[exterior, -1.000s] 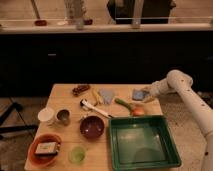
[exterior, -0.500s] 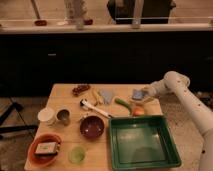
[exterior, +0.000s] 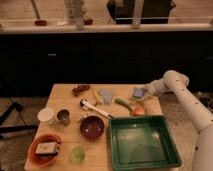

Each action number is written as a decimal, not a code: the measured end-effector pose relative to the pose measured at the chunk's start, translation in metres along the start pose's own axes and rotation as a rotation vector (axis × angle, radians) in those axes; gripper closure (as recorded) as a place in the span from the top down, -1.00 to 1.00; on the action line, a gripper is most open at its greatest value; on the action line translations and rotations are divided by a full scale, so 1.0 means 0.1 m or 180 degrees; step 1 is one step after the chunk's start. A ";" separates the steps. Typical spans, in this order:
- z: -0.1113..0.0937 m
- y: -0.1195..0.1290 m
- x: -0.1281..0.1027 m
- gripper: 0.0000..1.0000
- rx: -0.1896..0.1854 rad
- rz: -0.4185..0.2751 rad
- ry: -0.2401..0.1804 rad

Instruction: Place sponge in table surface

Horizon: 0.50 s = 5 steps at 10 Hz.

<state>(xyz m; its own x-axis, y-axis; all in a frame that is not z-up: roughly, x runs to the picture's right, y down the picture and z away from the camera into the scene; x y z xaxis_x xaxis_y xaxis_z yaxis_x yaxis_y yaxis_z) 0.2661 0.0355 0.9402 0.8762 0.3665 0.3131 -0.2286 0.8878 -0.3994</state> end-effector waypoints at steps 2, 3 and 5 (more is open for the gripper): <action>0.13 -0.05 -0.04 -1.00 -0.0033 0.0060 -0.0011; 0.17 -0.05 -0.04 -1.00 -0.0053 0.0098 -0.0015; 0.23 -0.03 0.05 -1.00 -0.0087 0.0204 -0.0003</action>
<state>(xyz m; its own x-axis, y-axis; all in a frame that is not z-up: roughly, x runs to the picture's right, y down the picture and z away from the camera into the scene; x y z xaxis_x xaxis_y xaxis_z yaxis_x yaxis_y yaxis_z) 0.2611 0.0415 0.9627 0.8597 0.4227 0.2869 -0.2726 0.8546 -0.4420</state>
